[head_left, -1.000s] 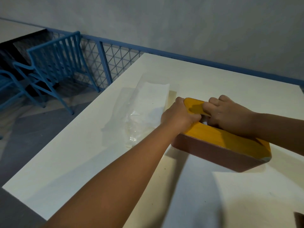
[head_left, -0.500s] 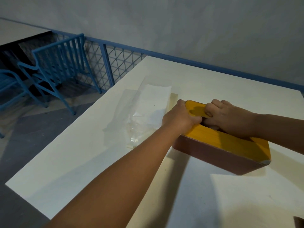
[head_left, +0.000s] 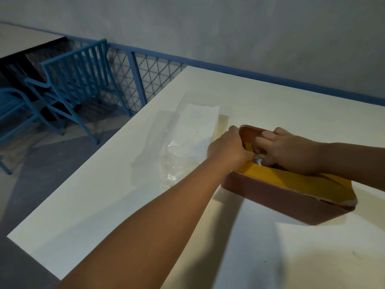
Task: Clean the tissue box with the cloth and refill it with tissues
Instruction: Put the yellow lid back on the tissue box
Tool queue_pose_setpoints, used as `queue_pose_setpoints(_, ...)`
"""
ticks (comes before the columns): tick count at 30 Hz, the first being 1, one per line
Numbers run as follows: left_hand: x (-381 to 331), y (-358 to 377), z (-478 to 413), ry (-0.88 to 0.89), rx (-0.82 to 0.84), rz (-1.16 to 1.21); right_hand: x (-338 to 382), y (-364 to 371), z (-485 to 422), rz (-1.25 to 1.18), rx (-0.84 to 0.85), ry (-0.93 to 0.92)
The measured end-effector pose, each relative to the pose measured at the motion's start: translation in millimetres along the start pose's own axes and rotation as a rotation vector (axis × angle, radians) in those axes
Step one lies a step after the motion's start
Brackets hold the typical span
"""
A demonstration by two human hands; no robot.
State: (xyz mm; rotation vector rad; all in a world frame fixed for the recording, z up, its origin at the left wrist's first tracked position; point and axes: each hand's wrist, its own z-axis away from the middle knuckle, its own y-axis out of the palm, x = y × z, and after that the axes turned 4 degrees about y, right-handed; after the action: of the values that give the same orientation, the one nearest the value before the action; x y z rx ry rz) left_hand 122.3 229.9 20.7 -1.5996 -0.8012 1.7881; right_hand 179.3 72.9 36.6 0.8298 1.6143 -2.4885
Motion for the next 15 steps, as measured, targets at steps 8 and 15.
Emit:
queue_pose_setpoints(8,2.0,3.8,-0.8,0.074,-0.026,0.081,-1.3,-12.6,25.4,-0.262,-0.14,0.087)
queue_pose_setpoints(15,-1.0,-0.2,3.0,0.135,-0.034,0.026,10.3,-17.6,30.2,-0.438,-0.049,0.339)
